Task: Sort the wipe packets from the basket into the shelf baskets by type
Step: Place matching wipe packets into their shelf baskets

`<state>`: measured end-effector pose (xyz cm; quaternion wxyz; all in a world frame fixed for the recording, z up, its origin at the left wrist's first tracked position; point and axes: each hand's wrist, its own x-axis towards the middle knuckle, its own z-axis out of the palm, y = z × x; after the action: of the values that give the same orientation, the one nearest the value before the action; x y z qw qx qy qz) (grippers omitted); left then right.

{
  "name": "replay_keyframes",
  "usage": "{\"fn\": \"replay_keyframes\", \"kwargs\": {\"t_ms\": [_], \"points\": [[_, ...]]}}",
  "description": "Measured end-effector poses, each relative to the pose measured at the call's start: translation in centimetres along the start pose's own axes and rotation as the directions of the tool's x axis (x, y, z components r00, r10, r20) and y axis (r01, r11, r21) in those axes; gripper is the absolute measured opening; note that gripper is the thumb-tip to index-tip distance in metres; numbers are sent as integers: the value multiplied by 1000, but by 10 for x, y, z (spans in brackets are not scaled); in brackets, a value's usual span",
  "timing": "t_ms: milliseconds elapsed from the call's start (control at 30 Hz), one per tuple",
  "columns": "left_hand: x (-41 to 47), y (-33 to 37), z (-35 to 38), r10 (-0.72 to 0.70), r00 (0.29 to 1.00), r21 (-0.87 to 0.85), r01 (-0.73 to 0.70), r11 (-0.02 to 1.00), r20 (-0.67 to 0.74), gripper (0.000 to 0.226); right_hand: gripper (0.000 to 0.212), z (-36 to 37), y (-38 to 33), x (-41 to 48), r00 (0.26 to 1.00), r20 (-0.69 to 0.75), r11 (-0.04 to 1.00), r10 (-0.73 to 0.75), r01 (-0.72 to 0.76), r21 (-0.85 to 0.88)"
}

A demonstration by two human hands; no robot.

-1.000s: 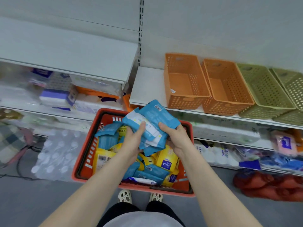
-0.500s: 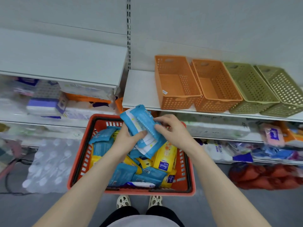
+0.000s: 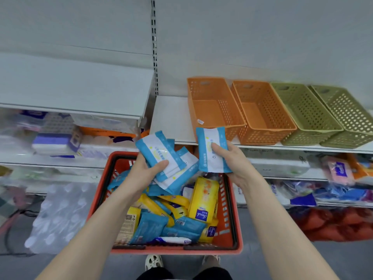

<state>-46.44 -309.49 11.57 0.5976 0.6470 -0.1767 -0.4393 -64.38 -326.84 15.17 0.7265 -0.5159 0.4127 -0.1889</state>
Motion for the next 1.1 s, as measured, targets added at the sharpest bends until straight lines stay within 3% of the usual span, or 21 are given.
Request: {"fn": "replay_keyframes", "kwargs": {"t_ms": [133, 200, 333, 400, 467, 533, 600, 767, 800, 867, 967, 1100], "points": [[23, 26, 8, 59, 998, -32, -60, 998, -27, 65, 26, -15, -28, 20, 998, 42, 997, -43, 40, 73], [35, 41, 16, 92, 993, -59, -96, 994, -67, 63, 26, -25, -47, 32, 996, 59, 997, -74, 72, 26], [57, 67, 34, 151, 972, -72, -166, 984, -180, 55, 9, -45, -94, 70, 974, -44, 975, -223, 221, -33], [67, 79, 43, 165, 961, -70, -184, 980, -222, 47, 4, -56, -118, 100, 938, -136, 940, -317, 293, -173], [78, 87, 50, 160, 952, -85, -188, 979, -262, 42, 21, -62, -133, 136, 895, -168, 857, -413, 319, -405], [88, 91, 55, 141, 941, -102, -180, 978, -308, 43, 48, -58, -135, 171, 887, -148, 746, -437, 266, -610], [92, 91, 58, 117, 937, -139, -171, 975, -330, 46, 57, -48, -123, 197, 908, -101, 658, -407, 214, -722], [104, 84, 59, 84, 941, -170, -146, 975, -327, 47, 34, -28, -83, 265, 955, -206, 653, -214, -17, -757], [107, 83, 59, 78, 942, -172, -140, 975, -326, 46, 32, -27, -77, 275, 971, -182, 574, -157, -60, -817], [112, 82, 56, 67, 944, -173, -128, 977, -324, 46, 33, -27, -70, 285, 992, -119, 314, -33, -102, -944], [120, 84, 55, 62, 946, -175, -123, 977, -317, 44, 41, -30, -61, 290, 999, -42, -23, -17, -43, -999], [135, 91, 57, 91, 959, -166, -139, 976, -270, 48, 46, -27, -49, 300, 982, 187, -100, 21, 188, -977]]}}
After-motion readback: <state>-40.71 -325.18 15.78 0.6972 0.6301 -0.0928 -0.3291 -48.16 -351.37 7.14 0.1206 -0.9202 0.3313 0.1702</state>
